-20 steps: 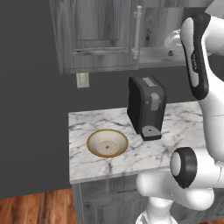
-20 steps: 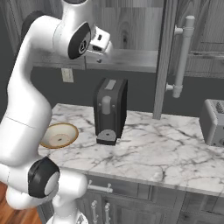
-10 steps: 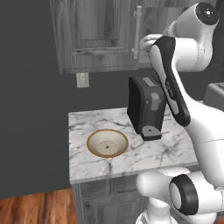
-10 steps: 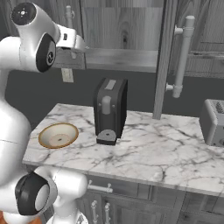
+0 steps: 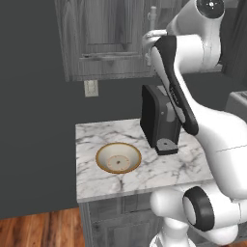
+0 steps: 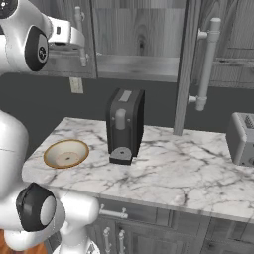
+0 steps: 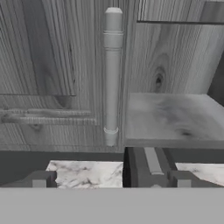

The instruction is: Open the cabinet and setup a tea strainer by placing it in the bowl upright.

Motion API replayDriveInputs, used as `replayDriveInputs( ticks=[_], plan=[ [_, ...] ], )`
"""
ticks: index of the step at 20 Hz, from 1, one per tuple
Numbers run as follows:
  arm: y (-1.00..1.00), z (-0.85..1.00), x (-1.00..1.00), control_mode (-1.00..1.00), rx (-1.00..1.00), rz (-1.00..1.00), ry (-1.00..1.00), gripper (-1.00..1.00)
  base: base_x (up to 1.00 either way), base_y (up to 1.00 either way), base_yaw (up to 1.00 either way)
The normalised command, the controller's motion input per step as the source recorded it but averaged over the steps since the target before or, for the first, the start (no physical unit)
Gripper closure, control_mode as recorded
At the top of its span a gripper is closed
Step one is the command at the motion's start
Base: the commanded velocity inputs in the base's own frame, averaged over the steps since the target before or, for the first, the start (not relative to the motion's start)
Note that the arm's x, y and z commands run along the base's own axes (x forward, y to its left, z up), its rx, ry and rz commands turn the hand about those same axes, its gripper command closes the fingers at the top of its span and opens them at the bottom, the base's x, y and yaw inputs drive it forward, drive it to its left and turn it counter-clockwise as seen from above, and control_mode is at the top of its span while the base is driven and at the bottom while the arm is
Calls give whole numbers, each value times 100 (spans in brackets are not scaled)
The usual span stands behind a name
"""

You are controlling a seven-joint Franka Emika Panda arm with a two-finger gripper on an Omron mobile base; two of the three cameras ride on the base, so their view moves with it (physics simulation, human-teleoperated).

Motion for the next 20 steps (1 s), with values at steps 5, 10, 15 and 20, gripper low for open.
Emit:
replayDriveInputs(
  ticks=[5,10,15,20],
  plan=[
    [0,0,17,-100,15,-1,-10,-100,0,0,0],
    [0,0,34,-100,4,0,-15,-100,0,0,0],
    [-1,0,49,-100,0,0,2,-100,0,0,0],
    [-3,0,50,-100,-1,0,17,-100,0,0,0]
  ],
)
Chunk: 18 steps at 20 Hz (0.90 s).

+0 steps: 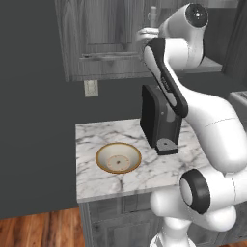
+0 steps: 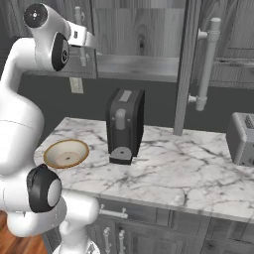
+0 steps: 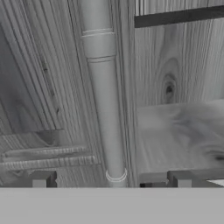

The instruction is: Open the cabinet and setup a tea strainer by placing it in the bowl upright.

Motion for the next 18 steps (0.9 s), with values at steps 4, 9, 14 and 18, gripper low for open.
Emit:
replayDriveInputs(
  ticks=[4,9,14,18],
  plan=[
    [0,0,44,-100,-3,0,22,-100,0,0,0],
    [0,0,38,-100,-4,0,12,-100,0,0,0],
    [0,-2,16,-100,-3,0,-3,-100,0,0,0],
    [0,-10,8,-100,-2,0,-10,-100,0,0,0]
  ],
)
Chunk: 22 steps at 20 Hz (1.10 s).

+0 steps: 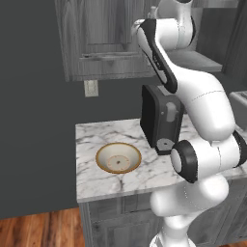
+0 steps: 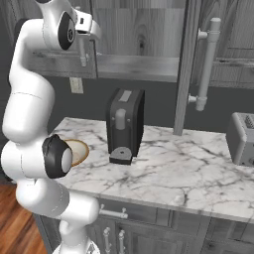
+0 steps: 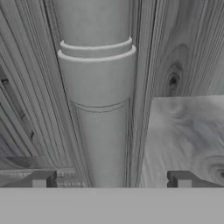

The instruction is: Open the cabinet and setup a tea strainer by placing it in the bowl upright.

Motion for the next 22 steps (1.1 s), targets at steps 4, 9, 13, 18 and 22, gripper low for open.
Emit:
replayDriveInputs(
  ticks=[4,9,13,18,22],
  plan=[
    [0,-16,9,-100,-2,0,-10,-100,0,0,0],
    [-3,-28,19,-100,-1,0,-8,-100,0,0,0],
    [-1,-23,27,-100,0,0,-1,-100,0,0,0],
    [0,0,19,-100,0,0,-3,-100,0,0,0],
    [0,0,18,-100,0,0,-3,-100,0,0,0]
  ],
)
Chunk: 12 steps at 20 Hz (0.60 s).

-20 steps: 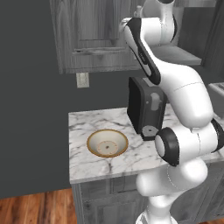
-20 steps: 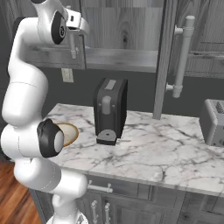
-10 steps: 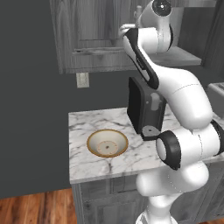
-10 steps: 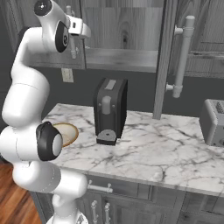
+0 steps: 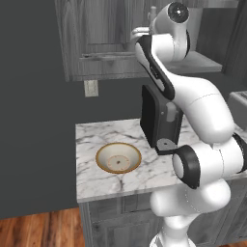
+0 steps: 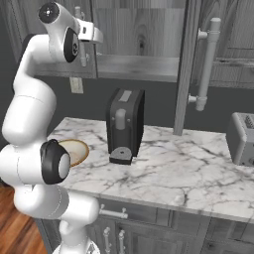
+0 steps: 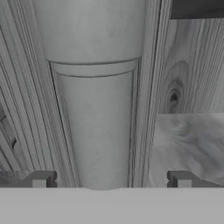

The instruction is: Open the cabinet and setup a tea strainer by placing it in the bowl upright.

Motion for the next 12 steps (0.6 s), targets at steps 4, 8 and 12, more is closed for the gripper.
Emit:
replayDriveInputs(
  ticks=[4,8,12],
  plan=[
    [0,0,20,-100,0,0,0,100,0,0,0],
    [1,0,11,-100,0,0,0,100,0,0,0],
    [0,0,0,-100,0,0,0,100,0,0,0]
  ],
)
